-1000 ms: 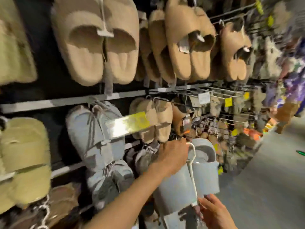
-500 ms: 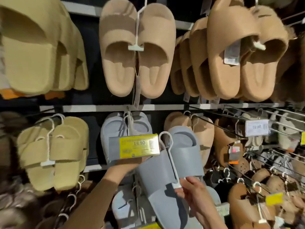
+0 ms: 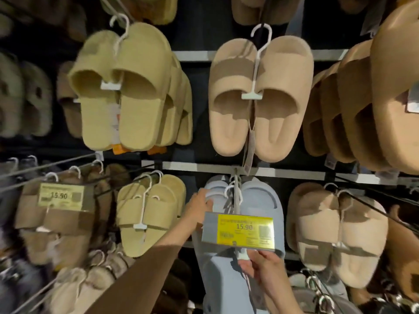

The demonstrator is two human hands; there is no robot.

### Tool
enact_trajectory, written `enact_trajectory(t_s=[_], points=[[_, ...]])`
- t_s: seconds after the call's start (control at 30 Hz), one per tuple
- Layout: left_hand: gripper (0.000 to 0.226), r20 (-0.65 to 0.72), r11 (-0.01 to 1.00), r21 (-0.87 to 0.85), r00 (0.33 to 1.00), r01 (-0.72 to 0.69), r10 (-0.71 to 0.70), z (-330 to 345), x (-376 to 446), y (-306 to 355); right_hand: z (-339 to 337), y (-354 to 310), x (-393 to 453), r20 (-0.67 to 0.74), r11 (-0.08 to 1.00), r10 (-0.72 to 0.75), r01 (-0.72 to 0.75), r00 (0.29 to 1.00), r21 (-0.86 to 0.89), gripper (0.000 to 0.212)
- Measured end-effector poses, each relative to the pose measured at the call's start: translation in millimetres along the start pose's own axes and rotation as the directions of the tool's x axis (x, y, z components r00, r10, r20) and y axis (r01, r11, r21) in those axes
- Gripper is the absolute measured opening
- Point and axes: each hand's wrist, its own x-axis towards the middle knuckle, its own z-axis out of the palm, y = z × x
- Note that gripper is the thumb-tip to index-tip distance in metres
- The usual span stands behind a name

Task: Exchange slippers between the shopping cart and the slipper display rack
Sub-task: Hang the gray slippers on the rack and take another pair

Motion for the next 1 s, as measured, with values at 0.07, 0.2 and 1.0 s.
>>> enact_trajectory(t_s=[0.07,0.2,1.0], points=[[0.042,-0.023,0.999,0.028,1.0,0.017,-0.017,-3.4,3.2,-3.1,8.3,1.3,4.8,0.002,0.999,-0.005,0.005,1.0,0.034,0.019],[0.051,0.005,0.998,0.069,1.0,0.009,-0.01,5.5,4.6,5.4,10.9,9.2,15.3,0.006,0.996,-0.012,0.012,1.0,0.092,0.033],[0.038,-0.43,0.722,0.145,0.614,-0.677,0.662,25.6,-62.7,-16.4,-22.8,35.7,5.8,-0.407,0.913,-0.186,0.003,0.895,-0.409,0.01]])
